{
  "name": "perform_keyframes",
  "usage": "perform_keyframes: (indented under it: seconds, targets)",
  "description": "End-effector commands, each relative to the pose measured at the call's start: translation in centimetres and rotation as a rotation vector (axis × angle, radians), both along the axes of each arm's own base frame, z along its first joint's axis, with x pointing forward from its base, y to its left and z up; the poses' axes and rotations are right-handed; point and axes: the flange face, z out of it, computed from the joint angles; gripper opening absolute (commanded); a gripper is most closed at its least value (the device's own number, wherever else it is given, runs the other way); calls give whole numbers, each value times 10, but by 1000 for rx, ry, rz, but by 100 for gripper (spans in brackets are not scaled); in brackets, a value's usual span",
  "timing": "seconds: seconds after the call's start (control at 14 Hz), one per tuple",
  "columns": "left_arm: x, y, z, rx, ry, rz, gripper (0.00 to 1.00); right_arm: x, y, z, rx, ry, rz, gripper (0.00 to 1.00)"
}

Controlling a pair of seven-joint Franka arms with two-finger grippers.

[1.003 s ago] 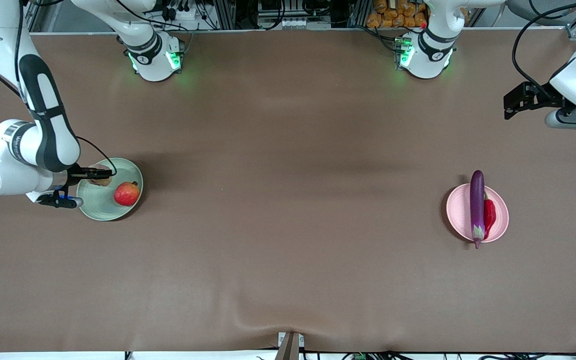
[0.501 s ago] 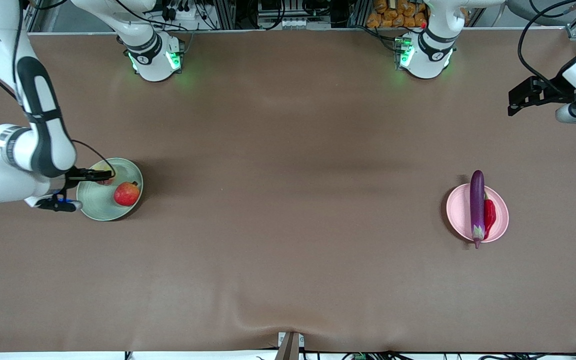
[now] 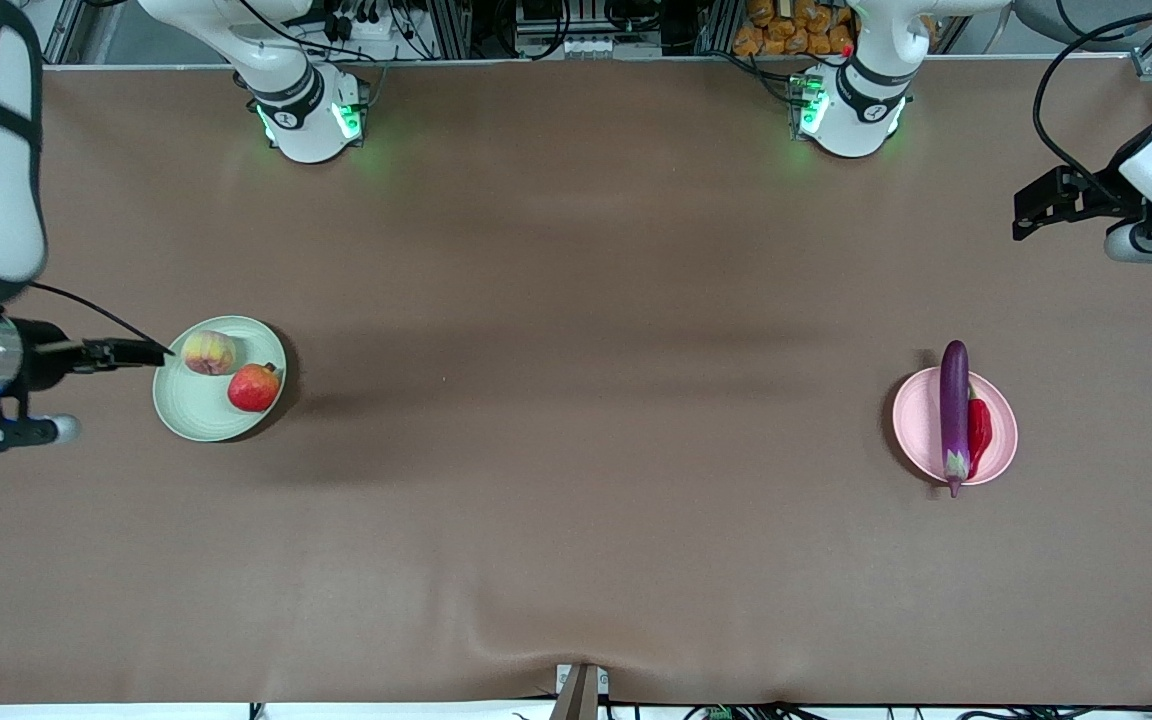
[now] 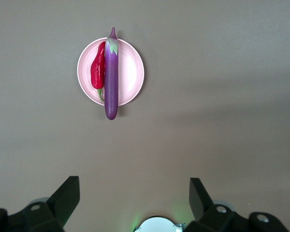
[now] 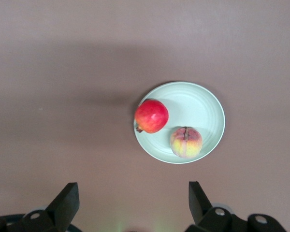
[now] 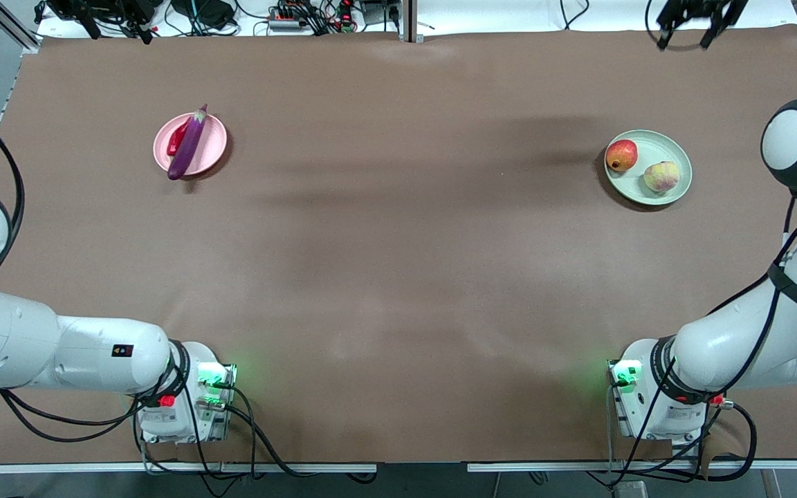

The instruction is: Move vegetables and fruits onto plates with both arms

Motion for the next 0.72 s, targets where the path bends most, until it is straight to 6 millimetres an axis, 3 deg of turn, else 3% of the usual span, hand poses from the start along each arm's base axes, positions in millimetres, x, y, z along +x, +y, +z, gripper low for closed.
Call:
perform_keyframes:
  seconds: [0.0,0.07,0.21,0.36,0.5,0.64]
  targets:
    - [-1,-1,8,-9,-3,0,100,-6,11,56,14,-37,41,100]
    - [-1,-3,9,-9,-4,-2,100,-14,22,73,38,-45,69,100]
    - [-2,-4,9,-9,-3,-3,100,-41,42,124,23,-119,68,100]
    - [-1,-4,8,-9,-3,-3,100,-61,58,154,-27,-153,-76,100]
    - [-1,-3,8,-9,-3,-2,100,-83,51,171,-36,-173,-100,100]
    - [-1,-3,9,-9,-4,-2,100,-118,49,172,-47,-193,-109,100]
